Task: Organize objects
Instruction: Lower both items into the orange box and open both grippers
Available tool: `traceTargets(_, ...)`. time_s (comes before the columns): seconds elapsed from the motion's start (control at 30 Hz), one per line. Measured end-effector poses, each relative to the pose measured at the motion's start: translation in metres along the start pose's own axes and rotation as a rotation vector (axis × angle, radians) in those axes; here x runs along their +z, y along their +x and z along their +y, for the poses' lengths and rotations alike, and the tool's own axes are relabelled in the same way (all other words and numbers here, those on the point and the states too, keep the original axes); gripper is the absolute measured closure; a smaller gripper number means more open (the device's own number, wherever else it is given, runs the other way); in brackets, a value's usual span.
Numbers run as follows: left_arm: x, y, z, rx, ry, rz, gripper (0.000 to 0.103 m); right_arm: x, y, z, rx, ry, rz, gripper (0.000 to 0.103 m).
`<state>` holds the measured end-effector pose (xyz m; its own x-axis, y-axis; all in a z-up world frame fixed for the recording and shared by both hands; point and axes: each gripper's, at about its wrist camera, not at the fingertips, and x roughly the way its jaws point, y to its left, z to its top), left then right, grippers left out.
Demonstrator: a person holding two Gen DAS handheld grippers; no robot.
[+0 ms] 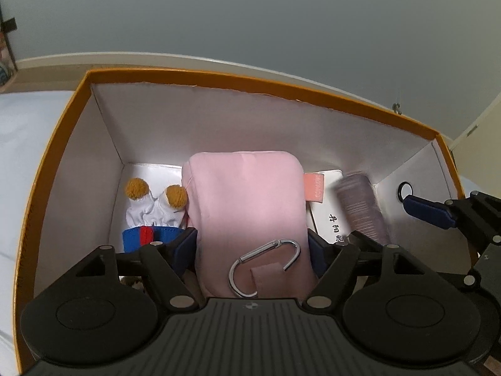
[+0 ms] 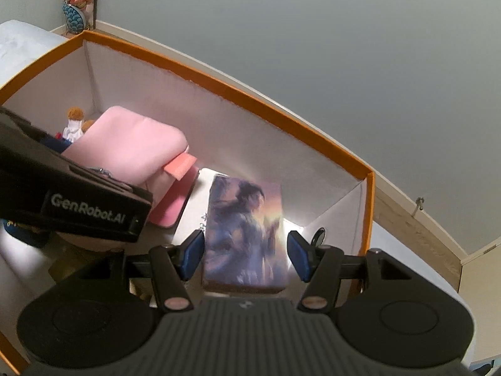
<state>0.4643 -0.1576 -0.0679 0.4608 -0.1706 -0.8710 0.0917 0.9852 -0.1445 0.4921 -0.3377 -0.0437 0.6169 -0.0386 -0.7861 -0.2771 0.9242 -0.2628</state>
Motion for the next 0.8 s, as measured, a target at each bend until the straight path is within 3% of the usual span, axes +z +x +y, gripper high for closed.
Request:
traceTargets(0.23,-0.003,0.005,0.002,-0.001,-0.015,-0.009,0.015,0.001,0.009,0.009,0.000,-0.041,0.021,0.031)
traceTargets(0.8,-0.003,0.004,0.000,0.014,-0.028,-0.012,0.011,-0.016,0.012,0.007,0.008,-0.041,0.000,0.028)
